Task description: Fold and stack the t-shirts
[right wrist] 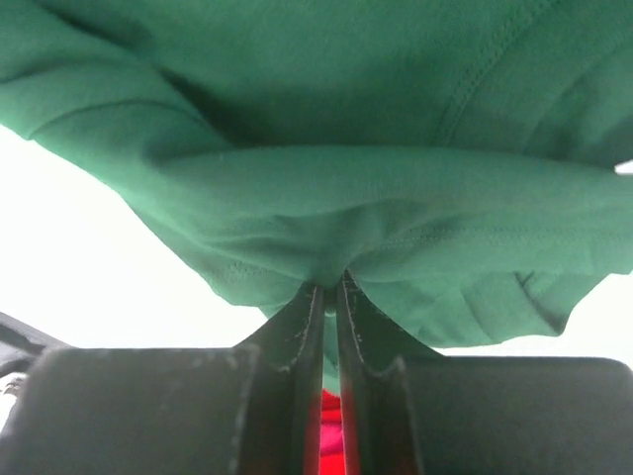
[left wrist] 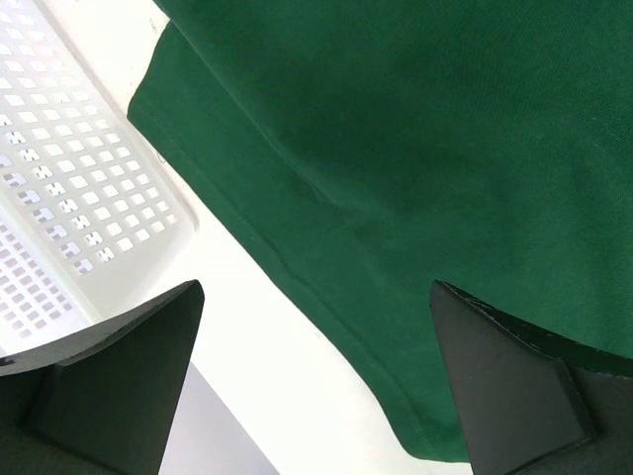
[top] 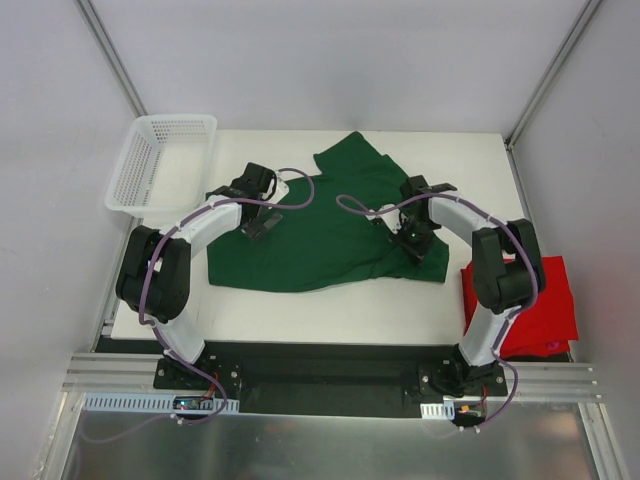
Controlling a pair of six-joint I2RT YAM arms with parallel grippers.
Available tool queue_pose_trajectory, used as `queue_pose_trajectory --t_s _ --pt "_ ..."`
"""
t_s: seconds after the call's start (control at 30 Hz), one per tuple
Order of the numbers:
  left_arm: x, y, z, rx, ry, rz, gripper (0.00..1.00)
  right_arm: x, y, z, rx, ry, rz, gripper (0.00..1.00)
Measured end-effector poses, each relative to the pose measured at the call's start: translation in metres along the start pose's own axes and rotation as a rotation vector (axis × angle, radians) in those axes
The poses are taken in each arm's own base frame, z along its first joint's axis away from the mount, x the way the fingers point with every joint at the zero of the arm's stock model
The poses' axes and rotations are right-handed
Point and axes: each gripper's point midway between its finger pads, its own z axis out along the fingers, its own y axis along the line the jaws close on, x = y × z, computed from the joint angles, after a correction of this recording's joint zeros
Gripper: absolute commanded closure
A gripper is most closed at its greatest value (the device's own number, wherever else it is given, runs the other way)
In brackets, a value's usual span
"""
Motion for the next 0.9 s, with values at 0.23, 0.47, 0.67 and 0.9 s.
queue_pose_trajectory --t_s 0.23,0.47,0.67,0.9 --pt "0.0 0.0 0.0 0.001 0.0 0.0 0.01 -0.001 0.007 -0.035 0.021 -0.04 0.004 0.99" --pt "0.0 0.0 0.0 0.001 0.0 0.0 0.0 0.005 0.038 -0.055 -0.034 -0.005 -0.055 0.99" --pt "0.0 0.0 0.0 0.0 0.001 0.0 0.01 0.03 0.065 -0.047 -0.097 0.118 -0.106 0.97" --pt "-0.003 -0.003 -0.001 0.003 -0.006 0.01 0.01 0.031 0.064 -0.063 -0.074 0.116 -0.109 0.94"
